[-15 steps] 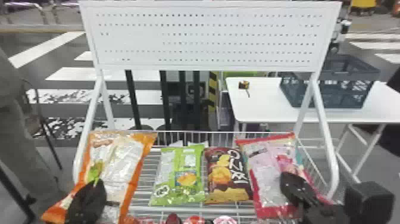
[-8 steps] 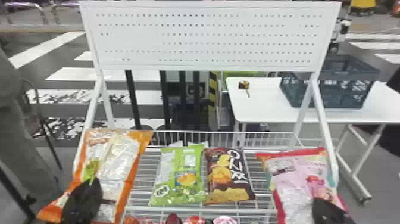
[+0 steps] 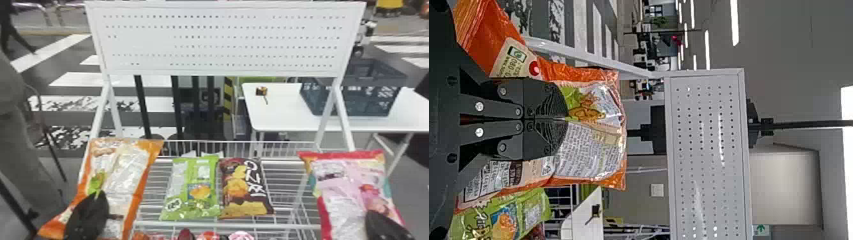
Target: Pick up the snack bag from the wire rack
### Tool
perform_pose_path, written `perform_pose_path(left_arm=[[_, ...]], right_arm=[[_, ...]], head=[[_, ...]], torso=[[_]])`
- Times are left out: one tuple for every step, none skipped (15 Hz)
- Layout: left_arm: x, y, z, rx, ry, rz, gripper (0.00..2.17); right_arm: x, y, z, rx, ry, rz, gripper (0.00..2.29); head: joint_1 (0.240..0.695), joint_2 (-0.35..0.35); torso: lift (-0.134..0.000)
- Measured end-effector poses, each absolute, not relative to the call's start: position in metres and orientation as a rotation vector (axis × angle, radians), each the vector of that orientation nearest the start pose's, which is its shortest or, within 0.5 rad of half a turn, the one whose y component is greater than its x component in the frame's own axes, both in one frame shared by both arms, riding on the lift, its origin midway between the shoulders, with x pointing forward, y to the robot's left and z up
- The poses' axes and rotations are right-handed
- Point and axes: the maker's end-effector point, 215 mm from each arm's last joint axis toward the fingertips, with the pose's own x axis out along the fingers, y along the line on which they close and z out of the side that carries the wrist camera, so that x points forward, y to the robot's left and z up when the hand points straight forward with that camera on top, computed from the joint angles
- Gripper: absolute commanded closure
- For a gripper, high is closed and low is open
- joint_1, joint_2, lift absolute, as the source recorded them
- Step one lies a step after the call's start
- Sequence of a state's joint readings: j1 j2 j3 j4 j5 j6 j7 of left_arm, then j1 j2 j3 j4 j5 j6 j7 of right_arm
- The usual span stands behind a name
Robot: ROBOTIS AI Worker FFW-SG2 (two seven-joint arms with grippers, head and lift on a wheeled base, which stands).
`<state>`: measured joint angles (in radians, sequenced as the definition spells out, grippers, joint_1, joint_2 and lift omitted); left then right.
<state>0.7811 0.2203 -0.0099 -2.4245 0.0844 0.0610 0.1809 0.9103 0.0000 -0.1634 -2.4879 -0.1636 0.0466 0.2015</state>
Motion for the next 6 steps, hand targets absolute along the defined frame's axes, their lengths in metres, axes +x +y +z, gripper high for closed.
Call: perform_pose_path(left_arm=[[0.3768,0.2429,-0.2601,0.064,-0.009,0.013,1.76],[0.3764,0.2425,-0.2592,0.063,-0.010,0.012,1.76],[0.3760,0.2419,-0.2585,0.062,-0.011,0.011,1.76],[0.3755,0.2417,-0.2581,0.062,-0.011,0.011,1.76],[0.3750,0.2418,-0.2579,0.062,-0.011,0.011,1.76],[0.3746,0.2419,-0.2573,0.062,-0.012,0.012,1.76]], right_arm=[[0.3402,-0.2514,-0.2614,0.040,0.022,0.102,2.24],[0.3391,-0.2509,-0.2607,0.041,0.018,0.103,2.24],[0.3384,-0.2506,-0.2604,0.042,0.015,0.103,2.24],[0.3376,-0.2505,-0.2599,0.042,0.013,0.103,2.24],[0.3369,-0.2506,-0.2593,0.043,0.011,0.103,2.24],[0.3363,-0.2507,-0.2593,0.043,0.010,0.102,2.24]], head=[[0.499,0.000],[0.499,0.000],[0.499,0.000],[0.499,0.000],[0.499,0.000],[0.499,0.000]], torso=[[0.000],[0.000],[0.000],[0.000],[0.000],[0.000]])
